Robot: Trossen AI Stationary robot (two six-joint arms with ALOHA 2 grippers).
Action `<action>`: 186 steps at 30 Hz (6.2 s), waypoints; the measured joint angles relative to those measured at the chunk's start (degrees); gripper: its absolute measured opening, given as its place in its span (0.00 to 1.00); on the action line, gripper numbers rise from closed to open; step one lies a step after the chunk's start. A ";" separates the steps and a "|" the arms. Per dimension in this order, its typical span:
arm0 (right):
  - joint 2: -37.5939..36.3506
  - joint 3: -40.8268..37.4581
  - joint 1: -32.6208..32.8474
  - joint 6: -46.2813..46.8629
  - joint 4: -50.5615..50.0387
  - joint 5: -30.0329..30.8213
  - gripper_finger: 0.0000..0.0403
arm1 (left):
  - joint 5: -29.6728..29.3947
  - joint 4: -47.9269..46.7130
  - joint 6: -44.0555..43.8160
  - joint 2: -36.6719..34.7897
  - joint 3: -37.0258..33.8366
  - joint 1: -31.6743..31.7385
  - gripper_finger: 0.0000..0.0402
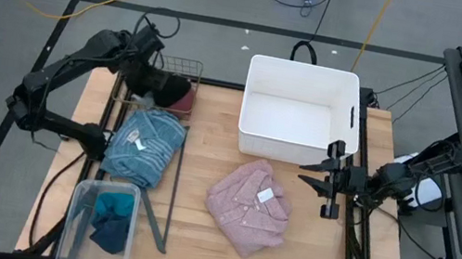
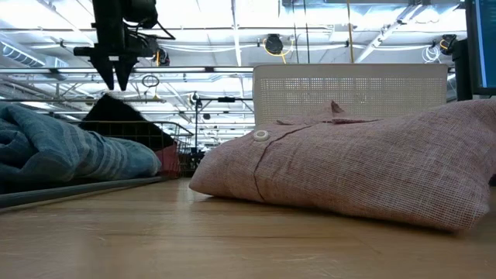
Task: Pick & Place Cloths
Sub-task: Put the black shorts into the black wire basket, then put the blue shirt into the white bin
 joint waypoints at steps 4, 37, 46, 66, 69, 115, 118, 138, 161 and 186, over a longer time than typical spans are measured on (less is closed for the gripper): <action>0.00 0.00 0.00 0.00 0.00 0.01 0.20 | 0.05 -0.81 -0.08 0.00 0.00 0.00 0.47; 0.02 0.00 0.02 0.03 0.43 0.02 0.20 | -0.28 3.23 -13.01 -0.28 -8.64 -4.12 0.01; 0.02 0.00 0.02 0.04 0.43 0.02 0.20 | 7.76 6.26 -16.33 1.68 -16.37 -0.79 0.08; 0.02 0.00 0.02 2.58 0.42 0.04 0.20 | -0.91 14.70 -13.25 3.62 -13.49 2.22 0.08; 0.00 0.00 0.00 2.56 0.42 0.04 0.20 | 2.91 14.71 -12.51 5.26 -13.49 3.75 0.08; 0.01 0.00 0.01 2.21 0.42 0.01 0.20 | 5.30 16.23 -30.93 -3.53 -6.25 -56.53 0.01; 0.00 0.00 0.00 2.21 0.42 0.01 0.20 | 6.37 16.30 -32.71 -0.68 -6.25 -56.87 0.03; 0.01 0.00 0.01 2.21 0.26 -0.06 0.20 | 0.87 16.18 -37.13 8.00 -6.27 -56.46 0.51; 0.02 0.00 0.01 2.21 0.25 -0.24 0.20 | 5.12 2.03 -33.64 18.96 -6.29 -50.32 0.88; 0.02 0.00 0.00 3.46 0.23 -0.24 0.20 | 0.17 -3.32 -32.81 33.14 -11.07 -48.19 0.87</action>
